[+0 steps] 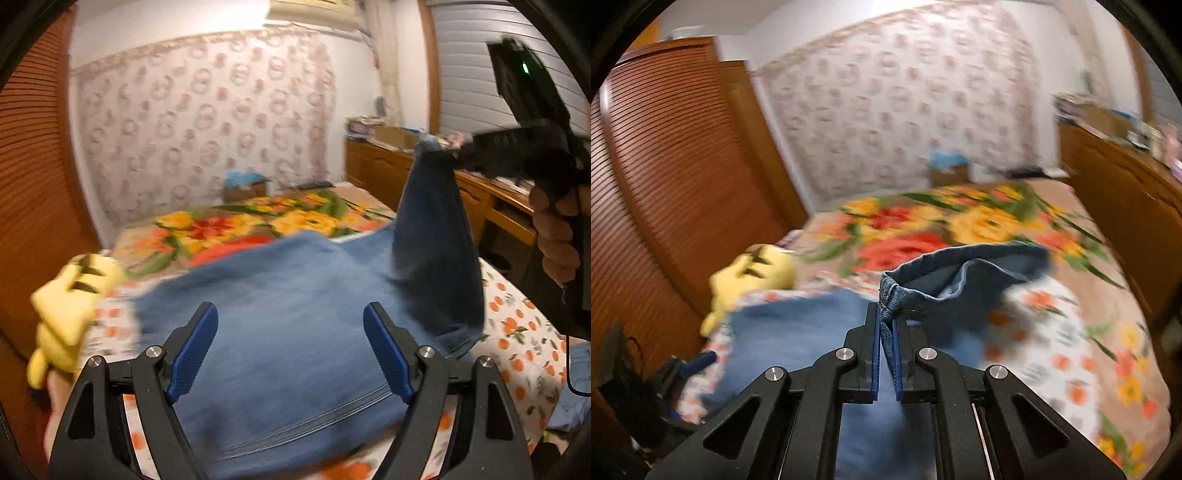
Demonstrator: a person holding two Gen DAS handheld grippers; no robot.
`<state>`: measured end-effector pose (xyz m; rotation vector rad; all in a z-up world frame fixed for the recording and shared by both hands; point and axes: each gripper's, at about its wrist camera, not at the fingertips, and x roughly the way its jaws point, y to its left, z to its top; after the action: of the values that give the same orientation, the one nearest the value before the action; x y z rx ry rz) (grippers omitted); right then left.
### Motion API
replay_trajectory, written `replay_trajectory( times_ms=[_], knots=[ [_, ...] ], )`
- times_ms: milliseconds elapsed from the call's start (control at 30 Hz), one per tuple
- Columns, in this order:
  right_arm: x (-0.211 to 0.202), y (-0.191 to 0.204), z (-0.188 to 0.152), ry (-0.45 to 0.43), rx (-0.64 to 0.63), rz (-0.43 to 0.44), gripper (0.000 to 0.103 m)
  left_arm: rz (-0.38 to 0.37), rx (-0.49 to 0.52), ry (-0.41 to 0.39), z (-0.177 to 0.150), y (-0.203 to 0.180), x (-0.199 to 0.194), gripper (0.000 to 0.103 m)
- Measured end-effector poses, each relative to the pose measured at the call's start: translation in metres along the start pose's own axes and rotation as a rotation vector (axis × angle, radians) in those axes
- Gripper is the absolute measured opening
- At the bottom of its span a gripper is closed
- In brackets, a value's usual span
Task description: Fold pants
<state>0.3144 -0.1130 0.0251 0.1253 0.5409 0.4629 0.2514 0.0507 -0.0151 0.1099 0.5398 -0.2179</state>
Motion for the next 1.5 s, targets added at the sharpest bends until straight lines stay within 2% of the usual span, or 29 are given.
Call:
replay_trajectory(
  times_ms=[133, 233, 367, 500, 633, 700, 767, 800, 1000, 1233, 1300, 1400, 1500],
  knots=[
    [0.007, 0.086, 0.01, -0.013, -0.114, 0.143, 0.005, 0.091, -0.05, -0.016, -0.009, 0.045, -0.029, 0.082],
    [0.008, 0.137, 0.001, 0.01, -0.187, 0.24, 0.005, 0.146, -0.1, -0.019, -0.02, 0.077, -0.047, 0.082],
    [0.021, 0.17, -0.032, 0.099, -0.221, 0.305, 0.005, 0.202, -0.14, -0.016, -0.034, 0.106, -0.06, 0.082],
    [0.04, 0.17, -0.067, 0.198, -0.222, 0.32, 0.005, 0.225, -0.154, -0.007, -0.04, 0.119, -0.058, 0.082],
    [0.043, 0.168, -0.088, 0.257, -0.245, 0.31, 0.008, 0.209, -0.159, 0.002, -0.045, 0.118, -0.052, 0.082],
    [0.039, 0.165, -0.089, 0.263, -0.257, 0.305, 0.014, 0.194, -0.157, 0.005, -0.046, 0.113, -0.047, 0.082],
    [0.041, 0.164, -0.079, 0.256, -0.275, 0.291, 0.03, 0.175, -0.153, 0.009, -0.045, 0.108, -0.041, 0.082],
    [0.036, 0.163, -0.079, 0.243, -0.288, 0.274, 0.031, 0.168, -0.15, 0.009, -0.047, 0.105, -0.041, 0.082],
    [0.007, 0.139, -0.081, 0.201, -0.297, 0.227, 0.036, 0.12, -0.139, 0.015, -0.045, 0.088, -0.027, 0.082],
    [0.024, 0.114, -0.085, 0.215, -0.276, 0.089, 0.036, 0.064, -0.117, 0.071, -0.051, 0.076, 0.001, 0.082],
    [0.033, 0.114, -0.084, 0.225, -0.272, 0.059, 0.037, 0.032, -0.121, 0.09, -0.055, 0.075, 0.01, 0.078],
    [0.047, 0.118, -0.083, 0.242, -0.255, 0.041, 0.044, -0.001, -0.134, 0.116, -0.061, 0.075, 0.021, 0.07],
    [0.057, 0.122, -0.079, 0.259, -0.226, 0.068, 0.046, -0.003, -0.131, 0.134, -0.063, 0.076, 0.029, 0.065]
  ],
)
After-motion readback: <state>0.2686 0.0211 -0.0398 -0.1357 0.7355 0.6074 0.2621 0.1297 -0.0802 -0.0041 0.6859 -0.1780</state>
